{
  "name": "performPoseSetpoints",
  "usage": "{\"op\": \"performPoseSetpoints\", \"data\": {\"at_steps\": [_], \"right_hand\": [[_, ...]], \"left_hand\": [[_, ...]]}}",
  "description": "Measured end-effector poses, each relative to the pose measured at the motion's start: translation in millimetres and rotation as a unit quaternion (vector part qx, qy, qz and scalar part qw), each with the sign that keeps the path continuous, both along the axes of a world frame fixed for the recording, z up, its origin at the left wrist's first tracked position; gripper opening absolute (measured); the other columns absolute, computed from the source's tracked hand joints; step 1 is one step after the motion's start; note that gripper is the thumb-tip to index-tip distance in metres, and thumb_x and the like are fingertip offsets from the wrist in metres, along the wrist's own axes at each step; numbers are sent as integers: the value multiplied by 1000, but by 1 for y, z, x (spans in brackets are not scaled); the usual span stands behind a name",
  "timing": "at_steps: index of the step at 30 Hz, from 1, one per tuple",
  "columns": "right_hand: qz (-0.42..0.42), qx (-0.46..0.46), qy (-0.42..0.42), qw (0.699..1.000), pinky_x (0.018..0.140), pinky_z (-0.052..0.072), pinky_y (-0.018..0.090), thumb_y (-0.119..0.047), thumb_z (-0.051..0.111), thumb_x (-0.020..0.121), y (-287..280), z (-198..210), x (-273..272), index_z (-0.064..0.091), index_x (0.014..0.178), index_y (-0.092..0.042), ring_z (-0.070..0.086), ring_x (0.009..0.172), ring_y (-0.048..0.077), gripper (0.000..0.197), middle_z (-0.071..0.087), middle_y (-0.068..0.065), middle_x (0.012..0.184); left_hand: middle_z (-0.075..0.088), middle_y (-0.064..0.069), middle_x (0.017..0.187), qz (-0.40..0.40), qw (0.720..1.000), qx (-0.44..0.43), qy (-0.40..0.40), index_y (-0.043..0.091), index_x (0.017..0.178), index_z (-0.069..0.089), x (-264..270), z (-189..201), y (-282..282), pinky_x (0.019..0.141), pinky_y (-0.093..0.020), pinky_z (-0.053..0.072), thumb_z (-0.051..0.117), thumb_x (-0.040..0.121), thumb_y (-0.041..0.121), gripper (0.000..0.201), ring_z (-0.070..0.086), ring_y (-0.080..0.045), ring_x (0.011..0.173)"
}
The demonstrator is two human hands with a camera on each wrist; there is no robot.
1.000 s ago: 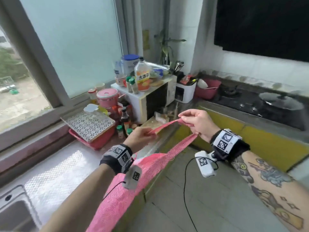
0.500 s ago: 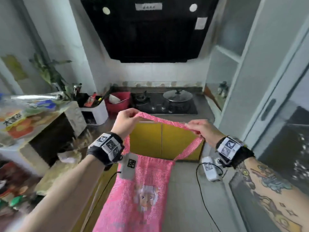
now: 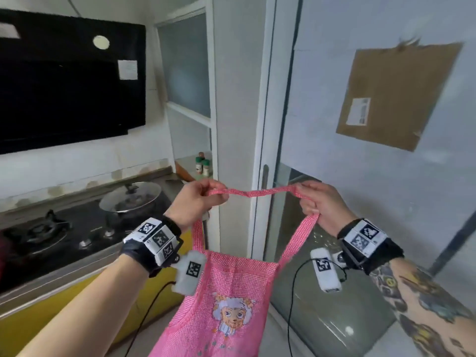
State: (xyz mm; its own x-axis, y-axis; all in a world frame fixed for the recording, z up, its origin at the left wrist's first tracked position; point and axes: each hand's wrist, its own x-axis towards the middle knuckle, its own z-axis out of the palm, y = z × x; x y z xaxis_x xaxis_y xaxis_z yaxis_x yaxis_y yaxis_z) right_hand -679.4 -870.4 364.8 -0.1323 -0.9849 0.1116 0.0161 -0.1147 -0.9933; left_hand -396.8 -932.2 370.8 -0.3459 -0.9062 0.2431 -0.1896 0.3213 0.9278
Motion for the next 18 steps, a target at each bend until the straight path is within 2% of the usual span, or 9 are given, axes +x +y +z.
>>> {"op": "performPoseSetpoints", "data": {"at_steps": [4, 7, 9, 12, 15, 17, 18], "right_hand": [[-70, -24, 22, 997, 42, 16, 26, -12, 55, 94, 11, 27, -30, 66, 87, -3, 28, 38, 9, 16, 38, -6, 46], [-129, -39, 57, 989, 38, 21, 19, -12, 54, 94, 13, 50, -50, 64, 87, -1, 29, 41, 9, 16, 39, -4, 49], [-177, -62, 58, 980, 37, 23, 18, -10, 53, 94, 12, 68, -71, 63, 91, -3, 31, 40, 8, 13, 42, -5, 48], [-221, -99, 24, 970, 35, 28, 17, 0, 50, 92, 10, 97, -102, 57, 93, -9, 37, 38, 9, 11, 49, -2, 50], [-240, -125, 18, 962, 35, 30, 18, 8, 44, 86, 7, 125, -132, 58, 77, -10, 43, 43, 14, 25, 54, 7, 56], [-260, -135, 62, 954, 36, 28, 21, 10, 41, 81, 3, 142, -151, 68, 65, -12, 42, 49, 18, 39, 57, 11, 60], [-276, -139, 81, 947, 36, 29, 21, 9, 42, 81, 1, 151, -159, 73, 64, -17, 43, 50, 18, 44, 59, 13, 63]], "left_hand": [[47, 6, 53, -106, 994, -1, 27, 14, 87, 66, -73, 21, -38, 43, -22, 28, 65, 87, 15, 2, 35, -14, 47], [46, 8, 40, -126, 990, -13, 62, 16, 81, 65, -126, 43, -53, 41, -21, 24, 60, 89, 13, 10, 33, -12, 39], [41, 10, 40, -143, 986, -15, 81, 15, 85, 67, -162, 59, -65, 37, -18, 25, 63, 86, 11, 6, 31, -8, 36], [42, 11, 48, -204, 965, 28, 166, 20, 92, 62, -200, 82, -80, 36, -17, 22, 65, 80, 3, 21, 28, -7, 39], [43, 10, 52, -253, 940, 45, 227, 21, 78, 55, -231, 107, -95, 41, -22, 15, 60, 73, 1, 22, 29, -6, 41], [43, 9, 52, -253, 944, 19, 213, 20, 68, 57, -253, 123, -102, 44, -22, 16, 63, 71, 1, 20, 31, -5, 42], [46, 9, 51, -244, 950, -6, 195, 20, 67, 60, -264, 131, -105, 44, -20, 20, 65, 71, 2, 19, 34, -5, 43]]}}
